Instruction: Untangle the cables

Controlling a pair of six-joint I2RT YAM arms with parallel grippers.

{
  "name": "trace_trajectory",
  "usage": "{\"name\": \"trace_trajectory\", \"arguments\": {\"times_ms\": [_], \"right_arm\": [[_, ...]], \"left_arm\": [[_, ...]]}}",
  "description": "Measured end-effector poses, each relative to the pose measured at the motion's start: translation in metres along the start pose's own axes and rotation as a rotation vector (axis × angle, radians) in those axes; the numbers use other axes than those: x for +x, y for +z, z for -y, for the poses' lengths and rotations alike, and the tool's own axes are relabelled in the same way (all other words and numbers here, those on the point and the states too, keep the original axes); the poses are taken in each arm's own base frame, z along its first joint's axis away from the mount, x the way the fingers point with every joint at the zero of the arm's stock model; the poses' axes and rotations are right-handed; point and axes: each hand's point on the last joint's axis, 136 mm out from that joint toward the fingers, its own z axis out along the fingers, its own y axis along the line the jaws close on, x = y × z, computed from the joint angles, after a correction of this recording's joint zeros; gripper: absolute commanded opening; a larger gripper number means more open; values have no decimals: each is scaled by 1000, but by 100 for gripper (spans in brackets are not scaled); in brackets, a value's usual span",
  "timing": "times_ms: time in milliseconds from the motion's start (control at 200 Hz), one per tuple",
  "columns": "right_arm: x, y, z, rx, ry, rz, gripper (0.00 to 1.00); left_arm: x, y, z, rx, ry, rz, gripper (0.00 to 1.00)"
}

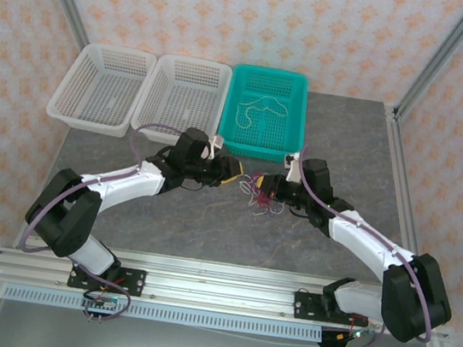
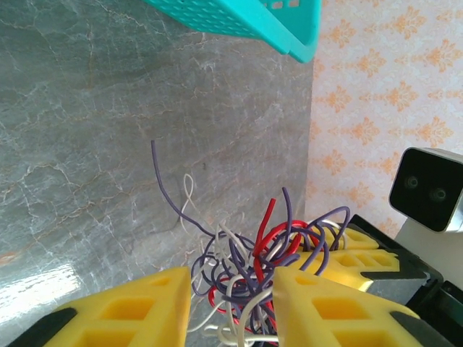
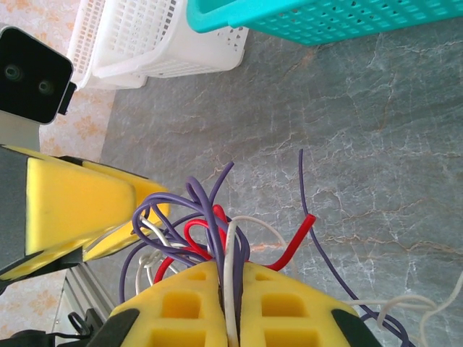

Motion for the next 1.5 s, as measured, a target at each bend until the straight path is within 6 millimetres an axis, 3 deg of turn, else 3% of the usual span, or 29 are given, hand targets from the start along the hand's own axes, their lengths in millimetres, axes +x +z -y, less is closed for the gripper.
{"name": "trace_trajectory", "arguments": {"times_ms": [210,290,465,576,736,851,1031,1176,1291,1406,1501], "right_arm": [[-3,0,1,10,4,17,0],[-4,1,4,18,11,19,0],[-5,3,10,46,30,28,0],[-8,1,20,96,41,63,0],[-10,-18,50,223,104,149,0],[-27,-51,85,340,216,288,0],[-27,-104,155,577,433,454,0],[-14,-130,183,691,540,493,0],[-18,-130,180,651,529,480,0],[-29,-102,147,427,458,404,0],[-28,-79,118,284,379,300,0]], "left_arm": [[0,-1,6,23,-10,-5,12],[0,-2,8,27,-6,-3,0],[-2,-9,11,31,21,9,0],[-16,-28,4,-23,60,64,0],[-54,-81,-4,-112,113,209,0],[-69,-114,-11,-179,148,287,0],[-79,-142,-28,-284,166,360,0],[-84,-159,-42,-348,151,397,0],[-83,-162,-43,-334,165,399,0],[-72,-142,-29,-207,212,333,16],[-48,-116,-14,-148,320,229,26]]}}
